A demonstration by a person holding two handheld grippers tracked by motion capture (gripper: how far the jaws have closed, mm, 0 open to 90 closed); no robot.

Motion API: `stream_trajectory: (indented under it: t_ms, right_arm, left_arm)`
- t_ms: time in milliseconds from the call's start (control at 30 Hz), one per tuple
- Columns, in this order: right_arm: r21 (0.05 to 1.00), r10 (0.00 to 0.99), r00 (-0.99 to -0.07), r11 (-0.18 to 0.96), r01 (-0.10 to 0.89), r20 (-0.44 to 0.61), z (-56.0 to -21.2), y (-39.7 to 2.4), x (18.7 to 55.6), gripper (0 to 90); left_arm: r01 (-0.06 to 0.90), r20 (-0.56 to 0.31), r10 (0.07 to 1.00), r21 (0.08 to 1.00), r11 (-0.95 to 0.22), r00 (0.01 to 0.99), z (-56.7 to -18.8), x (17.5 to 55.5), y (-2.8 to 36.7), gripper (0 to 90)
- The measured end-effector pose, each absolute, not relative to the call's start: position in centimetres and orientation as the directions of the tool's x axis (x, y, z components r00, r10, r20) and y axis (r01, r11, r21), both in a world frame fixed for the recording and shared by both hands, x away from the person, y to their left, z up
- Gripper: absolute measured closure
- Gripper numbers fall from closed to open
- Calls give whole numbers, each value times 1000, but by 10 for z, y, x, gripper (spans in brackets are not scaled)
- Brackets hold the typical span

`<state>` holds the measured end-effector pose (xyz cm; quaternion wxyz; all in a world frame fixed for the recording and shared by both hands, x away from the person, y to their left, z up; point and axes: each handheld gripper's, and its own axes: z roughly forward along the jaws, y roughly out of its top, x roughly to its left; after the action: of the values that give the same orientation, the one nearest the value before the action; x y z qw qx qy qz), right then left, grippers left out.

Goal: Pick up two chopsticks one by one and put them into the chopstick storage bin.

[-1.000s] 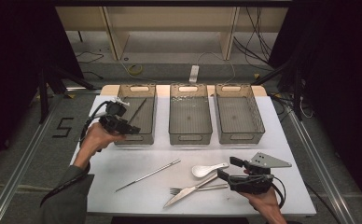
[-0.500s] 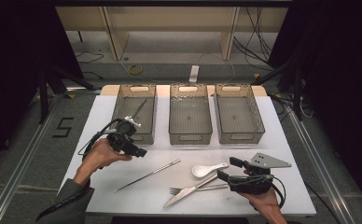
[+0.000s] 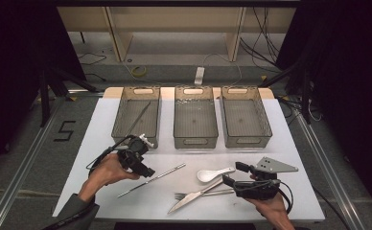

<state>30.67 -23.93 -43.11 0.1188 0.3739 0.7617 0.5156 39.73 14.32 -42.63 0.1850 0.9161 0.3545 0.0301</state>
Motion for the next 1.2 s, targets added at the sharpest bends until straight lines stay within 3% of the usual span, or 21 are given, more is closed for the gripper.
stream_trajectory:
  t_ms: [333, 667, 1200]
  right_arm:
    - [872, 689, -695, 195, 449, 204, -432, -238, 307, 276]
    - [871, 688, -696, 197, 451, 205, -433, -238, 307, 277]
    - [870, 688, -696, 197, 453, 206, -433, -238, 307, 277]
  left_arm:
    - [604, -88, 607, 282, -745, 790, -444, 392, 135, 479]
    - [598, -97, 596, 263, -757, 797, -452, 392, 131, 638]
    - [570, -77, 569, 233, -788, 818, -460, 392, 125, 781]
